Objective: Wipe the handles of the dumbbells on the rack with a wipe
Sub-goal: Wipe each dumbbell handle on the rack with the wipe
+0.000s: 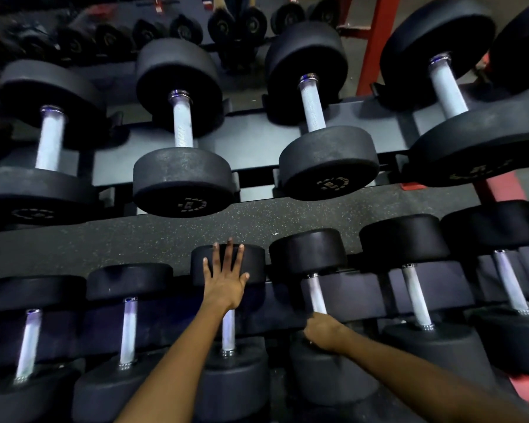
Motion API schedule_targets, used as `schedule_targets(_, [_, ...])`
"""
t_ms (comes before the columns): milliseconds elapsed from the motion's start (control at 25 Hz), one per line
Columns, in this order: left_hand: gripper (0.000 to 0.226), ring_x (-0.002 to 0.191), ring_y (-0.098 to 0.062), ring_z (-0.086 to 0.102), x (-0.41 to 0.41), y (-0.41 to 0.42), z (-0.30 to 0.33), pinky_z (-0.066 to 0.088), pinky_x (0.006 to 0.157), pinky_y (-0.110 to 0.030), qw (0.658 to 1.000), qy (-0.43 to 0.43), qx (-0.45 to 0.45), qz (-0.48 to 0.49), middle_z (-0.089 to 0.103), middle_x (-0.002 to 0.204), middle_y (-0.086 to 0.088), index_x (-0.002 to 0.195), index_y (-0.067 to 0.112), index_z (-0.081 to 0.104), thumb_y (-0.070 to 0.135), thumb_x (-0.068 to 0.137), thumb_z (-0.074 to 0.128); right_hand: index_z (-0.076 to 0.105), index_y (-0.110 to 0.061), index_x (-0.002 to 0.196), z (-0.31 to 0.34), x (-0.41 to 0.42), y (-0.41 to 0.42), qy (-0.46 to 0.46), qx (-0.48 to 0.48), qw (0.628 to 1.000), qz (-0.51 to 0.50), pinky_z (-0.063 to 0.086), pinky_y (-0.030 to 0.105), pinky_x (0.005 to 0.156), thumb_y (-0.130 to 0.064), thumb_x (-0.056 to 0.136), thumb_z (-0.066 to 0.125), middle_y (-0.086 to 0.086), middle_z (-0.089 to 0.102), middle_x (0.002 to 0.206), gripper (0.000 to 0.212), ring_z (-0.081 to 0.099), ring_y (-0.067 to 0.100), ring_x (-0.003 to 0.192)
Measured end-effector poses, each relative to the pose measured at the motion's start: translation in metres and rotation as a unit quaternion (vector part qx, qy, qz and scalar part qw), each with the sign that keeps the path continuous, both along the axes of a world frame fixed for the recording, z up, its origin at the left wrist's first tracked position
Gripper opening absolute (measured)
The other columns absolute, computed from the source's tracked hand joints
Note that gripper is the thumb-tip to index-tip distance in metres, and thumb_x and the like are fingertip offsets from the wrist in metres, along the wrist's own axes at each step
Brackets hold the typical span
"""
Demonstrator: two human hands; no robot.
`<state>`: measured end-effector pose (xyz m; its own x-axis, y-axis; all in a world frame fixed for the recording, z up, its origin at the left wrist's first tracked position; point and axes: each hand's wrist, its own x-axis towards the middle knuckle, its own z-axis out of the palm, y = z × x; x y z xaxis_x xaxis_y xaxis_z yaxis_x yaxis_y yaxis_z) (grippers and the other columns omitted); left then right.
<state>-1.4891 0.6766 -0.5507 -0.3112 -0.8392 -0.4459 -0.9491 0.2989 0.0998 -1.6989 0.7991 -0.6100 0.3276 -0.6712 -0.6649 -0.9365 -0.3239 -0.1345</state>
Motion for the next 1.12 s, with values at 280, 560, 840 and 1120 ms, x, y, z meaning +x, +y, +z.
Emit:
schedule_targets(280, [0.066, 0.128, -0.026, -0.047, 0.0, 0.002, 0.002, -0.016, 0.113, -0.057, 1.0, 0.007, 0.009, 0.004, -0.045, 0.144, 0.002, 0.136, 0.026, -0.034, 0.042, 0.105, 0.022, 0.063, 0.001, 0.108, -0.004, -0.021, 0.005, -0.016, 0.006, 0.999, 0.046, 0.047, 0.042, 0.086, -0.015, 0.094, 0.045, 0.023, 0.063, 0.11, 0.028, 0.059, 0.038, 0.103])
schedule_targets(560, [0.067, 0.131, -0.027, -0.045, -0.001, 0.004, 0.002, -0.015, 0.112, -0.057, 1.0, 0.003, -0.006, 0.01, -0.038, 0.153, -0.002, 0.138, 0.025, -0.032, 0.042, 0.104, 0.023, 0.069, -0.007, 0.101, 0.009, -0.094, 0.014, -0.154, 0.002, 0.972, -0.176, 0.038, 0.025, 0.075, -0.019, 0.091, 0.045, 0.011, 0.071, 0.1, 0.029, 0.058, 0.006, 0.095])
schedule_targets(840, [0.067, 0.125, -0.028, -0.05, -0.003, 0.002, 0.001, -0.018, 0.111, -0.056, 1.0, -0.029, -0.002, 0.003, -0.047, 0.142, 0.001, 0.137, 0.025, -0.035, 0.043, 0.104, 0.021, 0.057, -0.001, 0.095, -0.041, -0.054, -0.004, -0.384, 0.238, 0.757, -0.471, 0.047, 0.025, 0.077, -0.009, 0.054, 0.058, 0.014, 0.068, 0.084, 0.042, 0.064, 0.03, 0.087])
schedule_targets(1120, [0.068, 0.12, -0.027, -0.055, -0.003, 0.002, 0.002, -0.018, 0.11, -0.056, 1.0, -0.03, -0.001, 0.002, -0.05, 0.141, 0.001, 0.136, 0.025, -0.035, 0.043, 0.104, 0.022, 0.063, -0.013, 0.071, -0.032, -0.073, -0.002, -0.305, 0.202, 0.808, -0.462, 0.049, 0.016, 0.063, -0.008, 0.071, 0.078, -0.006, 0.067, 0.064, 0.017, 0.062, 0.007, 0.066])
